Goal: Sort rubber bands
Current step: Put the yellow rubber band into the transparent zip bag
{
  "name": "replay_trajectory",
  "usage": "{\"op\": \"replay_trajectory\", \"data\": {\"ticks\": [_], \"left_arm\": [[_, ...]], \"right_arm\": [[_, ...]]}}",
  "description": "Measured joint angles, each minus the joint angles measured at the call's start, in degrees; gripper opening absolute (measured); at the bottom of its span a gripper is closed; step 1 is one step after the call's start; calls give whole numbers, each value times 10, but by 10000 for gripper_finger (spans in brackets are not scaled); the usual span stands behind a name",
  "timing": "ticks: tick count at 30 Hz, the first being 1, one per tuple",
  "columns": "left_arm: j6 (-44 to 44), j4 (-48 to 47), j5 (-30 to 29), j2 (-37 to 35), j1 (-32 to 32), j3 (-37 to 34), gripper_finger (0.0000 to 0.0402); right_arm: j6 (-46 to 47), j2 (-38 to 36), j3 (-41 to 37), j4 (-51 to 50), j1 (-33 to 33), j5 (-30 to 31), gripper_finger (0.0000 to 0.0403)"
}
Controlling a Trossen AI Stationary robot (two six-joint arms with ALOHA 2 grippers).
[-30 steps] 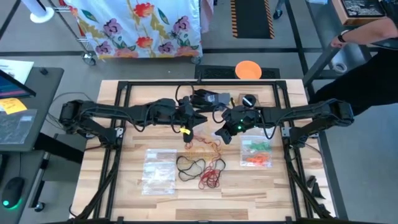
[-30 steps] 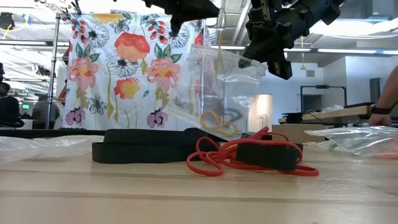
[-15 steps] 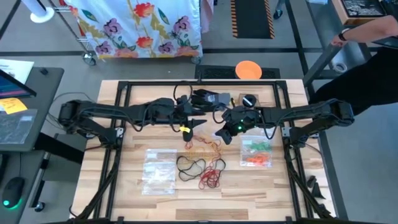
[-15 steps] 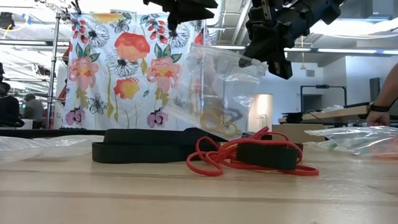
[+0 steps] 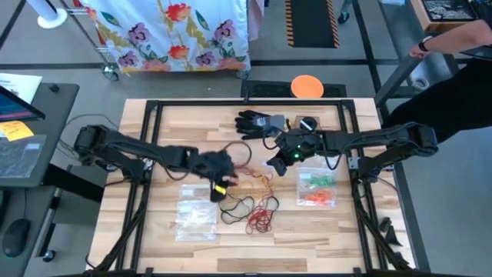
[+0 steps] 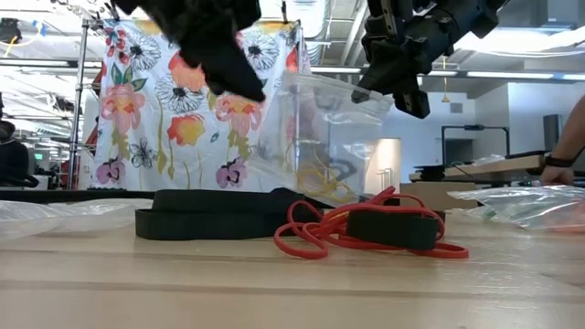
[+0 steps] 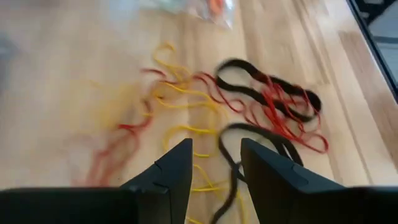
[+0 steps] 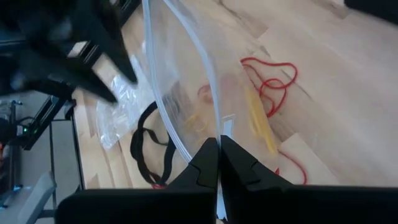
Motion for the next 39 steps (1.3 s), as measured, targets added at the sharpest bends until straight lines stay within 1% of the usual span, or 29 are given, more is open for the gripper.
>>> {"op": "replay_trajectory", "data": {"ticks": [5,10,12,17,24,27,28,31,32,39], "left_arm": [[-5,108,-28,56,-26,-52,132],[14,158,-103,137,-24,-54,132],[22,162,-116,170,-18,-45,132],[21,163,-120,225,-4,-20,132],[-8,136,-83,239,0,0,130],[-28,105,-80,239,0,10,106],[-29,97,-78,239,-1,13,90],[-26,82,-72,239,-1,20,25],[-25,80,-70,239,-2,22,13],[2,65,-69,242,-2,44,3]], "right_arm": [[0,0,0,0,-5,0,5],[0,0,0,1,-6,1,5],[0,0,0,2,-6,1,5],[0,0,0,-1,-5,1,5],[0,0,0,0,-5,0,5],[0,0,0,0,-5,0,5],[0,0,0,0,-5,0,5],[0,0,0,0,-5,0,5],[0,0,0,0,-5,0,5],[0,0,0,0,-5,0,5]]}}
